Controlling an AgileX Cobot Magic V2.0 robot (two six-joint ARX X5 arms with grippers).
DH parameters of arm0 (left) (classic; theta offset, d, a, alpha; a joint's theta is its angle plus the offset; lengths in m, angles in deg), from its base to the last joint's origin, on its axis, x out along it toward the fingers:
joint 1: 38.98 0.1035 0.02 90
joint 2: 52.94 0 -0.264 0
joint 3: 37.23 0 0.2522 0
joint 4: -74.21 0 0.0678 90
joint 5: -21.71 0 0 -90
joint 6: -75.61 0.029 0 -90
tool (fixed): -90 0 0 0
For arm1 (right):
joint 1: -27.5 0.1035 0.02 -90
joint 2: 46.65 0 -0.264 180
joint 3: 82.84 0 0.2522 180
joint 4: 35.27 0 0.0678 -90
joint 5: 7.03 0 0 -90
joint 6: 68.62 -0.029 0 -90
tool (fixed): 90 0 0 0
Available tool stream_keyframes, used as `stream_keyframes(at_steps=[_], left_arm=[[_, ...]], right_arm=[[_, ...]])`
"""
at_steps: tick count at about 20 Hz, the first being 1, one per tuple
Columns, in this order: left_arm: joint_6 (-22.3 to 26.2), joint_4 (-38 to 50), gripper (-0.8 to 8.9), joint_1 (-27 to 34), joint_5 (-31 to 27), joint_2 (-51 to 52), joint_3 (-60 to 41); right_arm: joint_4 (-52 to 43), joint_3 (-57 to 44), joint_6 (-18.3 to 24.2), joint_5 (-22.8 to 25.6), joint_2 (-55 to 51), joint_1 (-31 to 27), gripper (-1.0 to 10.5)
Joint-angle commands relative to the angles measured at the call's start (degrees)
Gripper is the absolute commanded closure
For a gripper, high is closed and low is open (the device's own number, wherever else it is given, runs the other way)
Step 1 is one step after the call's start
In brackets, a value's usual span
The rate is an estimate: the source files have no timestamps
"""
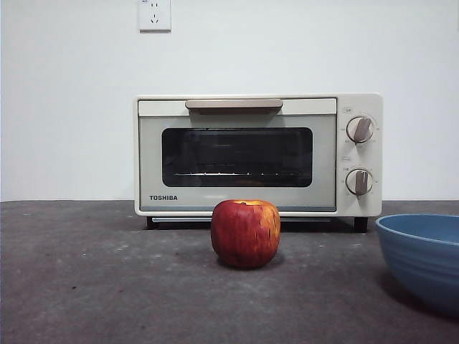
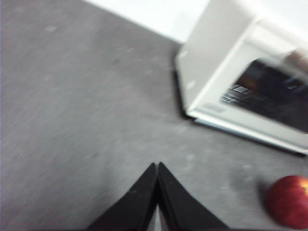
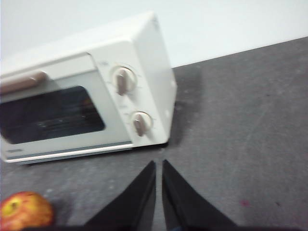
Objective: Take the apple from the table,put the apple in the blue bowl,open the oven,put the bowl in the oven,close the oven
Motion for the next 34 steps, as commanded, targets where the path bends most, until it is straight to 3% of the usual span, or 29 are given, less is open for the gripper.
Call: stream_keyframes(at_steps=[1, 11, 17, 21, 27, 28, 31, 34], left_arm=[[-0.48, -0.2, 8.06, 0.0, 2.03, -3.76, 3.89], [10.91, -14.49, 8.06, -1.6, 8.81, -21.79, 25.07], [15.63, -23.91, 8.06, -7.1, 9.55, -27.58, 34.45], [17.2, -29.55, 8.06, -11.89, 9.51, -28.87, 37.99], [17.18, -30.73, 8.06, -14.58, 9.46, -28.85, 38.14], [17.18, -30.71, 8.06, -14.58, 9.46, -28.87, 38.14], [17.18, -30.45, 8.06, -14.58, 9.46, -28.87, 38.14], [17.18, -30.42, 8.06, -14.58, 9.46, -28.87, 38.14]], right_arm=[[2.08, 4.72, -0.63, -1.99, 2.69, 0.04, 9.4], [17.53, 24.68, 10.34, -14.75, 20.74, 1.36, 9.4], [29.92, 36.44, 18.6, -16.74, 31.15, 5.49, 9.4], [39.1, 42.62, 21.92, -16.81, 37.05, 11.02, 9.4], [39.82, 43.08, 21.81, -16.79, 39.71, 18.05, 9.3], [39.5, 43.08, 21.57, -16.79, 39.69, 18.14, 8.8], [38.69, 43.08, 18.12, -15.96, 39.71, 18.14, 5.4], [38.58, 43.08, 16.66, -15.28, 41.07, 18.14, 5.4]])
